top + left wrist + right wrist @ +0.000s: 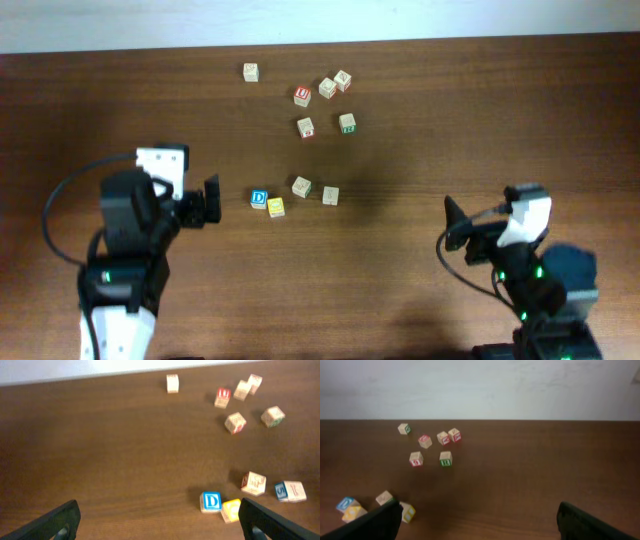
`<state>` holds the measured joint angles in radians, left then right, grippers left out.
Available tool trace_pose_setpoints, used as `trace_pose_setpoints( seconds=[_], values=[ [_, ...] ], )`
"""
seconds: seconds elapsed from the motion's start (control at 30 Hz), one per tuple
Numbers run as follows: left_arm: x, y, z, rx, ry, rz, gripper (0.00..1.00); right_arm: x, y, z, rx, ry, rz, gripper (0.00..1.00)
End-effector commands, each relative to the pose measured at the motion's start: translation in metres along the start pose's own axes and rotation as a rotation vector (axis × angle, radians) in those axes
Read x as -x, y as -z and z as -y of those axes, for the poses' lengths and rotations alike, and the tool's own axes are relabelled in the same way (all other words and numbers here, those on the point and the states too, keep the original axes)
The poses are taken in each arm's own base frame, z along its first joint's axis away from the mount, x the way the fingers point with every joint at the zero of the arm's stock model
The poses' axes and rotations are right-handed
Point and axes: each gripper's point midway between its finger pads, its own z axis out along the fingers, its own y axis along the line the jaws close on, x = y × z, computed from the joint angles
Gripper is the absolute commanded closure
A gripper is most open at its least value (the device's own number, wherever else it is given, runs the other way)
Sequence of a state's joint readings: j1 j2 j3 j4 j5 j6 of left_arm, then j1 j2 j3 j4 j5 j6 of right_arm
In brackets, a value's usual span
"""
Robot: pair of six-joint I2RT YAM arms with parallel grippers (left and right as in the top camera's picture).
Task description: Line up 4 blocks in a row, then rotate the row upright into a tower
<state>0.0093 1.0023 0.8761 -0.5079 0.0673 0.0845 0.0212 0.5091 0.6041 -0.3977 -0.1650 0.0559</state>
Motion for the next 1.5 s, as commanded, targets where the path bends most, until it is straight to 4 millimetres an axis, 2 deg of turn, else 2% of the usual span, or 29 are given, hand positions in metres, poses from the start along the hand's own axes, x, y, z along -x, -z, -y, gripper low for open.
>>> trace_pose_setpoints(
  seconds=[0.0,0.1,0.2,0.23,0.27,0.33,0.37,0.4,0.43,0.47,0.53,0.63,0.67,0.73,0.77,0.83,0.93,1.0,1.03,1.23,1.47],
  values=[
    [0.025,-0.005,0.0,-0.026,0.019,-0.07,0.01,0.013,-0.012,-0.003,0.015,-0.025,-0.138,0.02],
    [0.033,-0.011,0.008,-0.089,0.031,-0.159,0.01,0.013,-0.027,-0.004,0.024,-0.063,-0.338,0.02],
    [0.031,-0.021,0.021,-0.174,0.045,-0.197,0.01,0.013,-0.048,-0.005,0.038,-0.095,-0.474,0.02],
    [0.027,-0.026,0.022,-0.178,0.049,-0.219,0.01,0.007,-0.061,-0.014,0.103,-0.121,-0.518,0.02],
    [0.019,-0.03,0.032,-0.237,0.063,-0.255,0.01,-0.008,-0.071,-0.029,0.2,-0.168,-0.589,0.02],
    [0.011,-0.03,0.039,-0.28,0.077,-0.292,0.01,-0.018,-0.079,-0.035,0.247,-0.196,-0.628,0.04],
    [0.01,-0.032,0.041,-0.295,0.08,-0.295,0.0,-0.026,-0.085,-0.039,0.273,-0.217,-0.662,0.14],
    [0.01,-0.035,0.041,-0.295,0.082,-0.297,0.12,-0.031,-0.088,-0.04,0.28,-0.233,-0.681,0.22],
    [0.009,-0.037,0.04,-0.279,0.124,-0.307,0.28,-0.037,-0.092,-0.04,0.269,-0.269,-0.708,0.25],
    [0.009,-0.042,0.032,-0.22,0.214,-0.319,0.41,-0.042,-0.1,-0.047,0.269,-0.292,-0.732,0.31],
    [0.013,-0.043,0.031,-0.212,0.232,-0.303,0.44,-0.042,-0.109,-0.058,0.263,-0.286,-0.753,0.32],
    [0.025,-0.039,0.014,-0.102,0.318,-0.286,0.48,-0.032,-0.133,-0.088,0.239,-0.246,-0.771,0.33],
    [0.035,-0.033,0.002,-0.031,0.333,-0.278,0.48,-0.026,-0.154,-0.112,0.24,-0.22,-0.778,0.34],
    [0.038,-0.033,-0.002,-0.012,0.333,-0.29,0.48,-0.027,-0.176,-0.135,0.238,-0.203,-0.786,0.37],
    [0.037,-0.037,-0.002,-0.009,0.338,-0.321,0.48,-0.032,-0.194,-0.154,0.243,-0.197,-0.786,0.41],
    [0.026,-0.05,-0.005,0.01,0.34,-0.37,0.5,-0.046,-0.217,-0.181,0.272,-0.195,-0.777,0.5],
    [0.011,-0.065,-0.018,0.1,0.371,-0.418,0.53,-0.077,-0.24,-0.205,0.272,-0.214,-0.794,0.68],
    [0.008,-0.07,-0.018,0.101,0.37,-0.43,0.53,-0.094,-0.247,-0.213,0.279,-0.203,-0.81,0.72],
    [0.007,-0.073,-0.018,0.102,0.37,-0.436,0.52,-0.11,-0.251,-0.218,0.278,-0.193,-0.836,0.75],
    [0.005,-0.077,-0.018,0.102,0.37,-0.439,0.44,-0.159,-0.257,-0.224,0.266,-0.172,-0.931,0.79],
    [0.005,-0.077,-0.018,0.101,0.37,-0.44,0.4,-0.183,-0.249,-0.225,0.249,-0.147,-0.998,0.84]
  ],
)
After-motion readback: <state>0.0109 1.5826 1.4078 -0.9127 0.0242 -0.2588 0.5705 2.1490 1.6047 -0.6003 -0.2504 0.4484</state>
